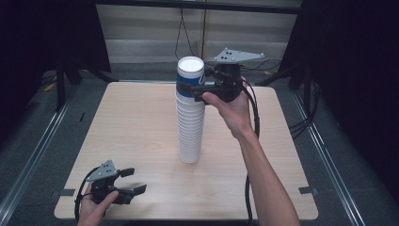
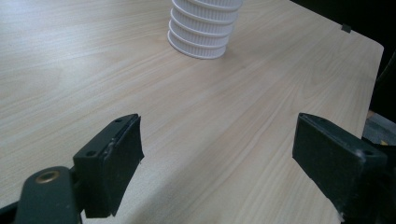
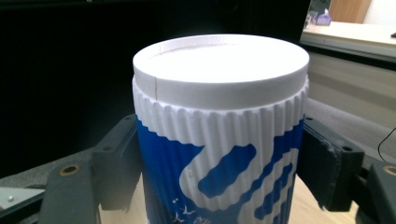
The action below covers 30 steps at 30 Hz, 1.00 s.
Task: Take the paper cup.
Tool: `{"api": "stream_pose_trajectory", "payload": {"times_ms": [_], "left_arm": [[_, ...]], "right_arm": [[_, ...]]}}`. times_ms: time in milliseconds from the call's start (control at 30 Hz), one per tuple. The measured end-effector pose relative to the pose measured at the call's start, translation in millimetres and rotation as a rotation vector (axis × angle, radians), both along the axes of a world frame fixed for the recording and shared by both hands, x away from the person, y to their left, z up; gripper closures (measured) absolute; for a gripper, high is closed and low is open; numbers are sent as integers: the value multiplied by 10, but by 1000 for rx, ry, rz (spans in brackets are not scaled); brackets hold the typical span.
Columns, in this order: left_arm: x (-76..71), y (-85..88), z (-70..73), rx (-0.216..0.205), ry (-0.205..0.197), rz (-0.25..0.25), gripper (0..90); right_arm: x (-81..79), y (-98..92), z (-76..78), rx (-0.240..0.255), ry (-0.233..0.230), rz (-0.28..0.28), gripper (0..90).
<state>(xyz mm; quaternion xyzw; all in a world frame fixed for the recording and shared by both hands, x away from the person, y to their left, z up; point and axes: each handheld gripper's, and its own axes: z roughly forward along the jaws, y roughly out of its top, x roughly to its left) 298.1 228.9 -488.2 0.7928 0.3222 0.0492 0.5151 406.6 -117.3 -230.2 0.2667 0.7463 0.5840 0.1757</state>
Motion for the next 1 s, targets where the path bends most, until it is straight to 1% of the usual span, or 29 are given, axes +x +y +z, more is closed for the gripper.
{"api": "stream_pose_trajectory", "payload": {"times_ms": [167,267,333,367,567,733,800,867,900,1000], "left_arm": [[15,-3,-7,4,3,-1,158],[20,8,-13,-16,15,-2,158],[19,25,-12,-23,17,3,158],[19,30,-13,-25,19,4,158],[24,32,-14,-24,19,5,158],[24,32,-17,-21,19,6,158],[28,35,-18,-23,22,3,158],[25,38,-17,-31,23,2,158],[23,40,-15,-28,22,5,158],[26,41,-19,-27,22,4,158]], "right_arm": [[-17,4,35,22,-19,-5,238],[-20,-5,42,40,-21,-4,241],[-14,-10,49,32,-19,-6,242],[-13,-16,53,36,-23,-8,242],[-35,-47,91,71,-39,-12,245],[-38,-44,119,85,-42,-9,247],[-39,-41,130,98,-40,-8,248],[-41,-38,140,100,-48,-12,249],[-43,-38,144,98,-49,-17,249],[-43,-43,162,123,-52,-19,250]]}}
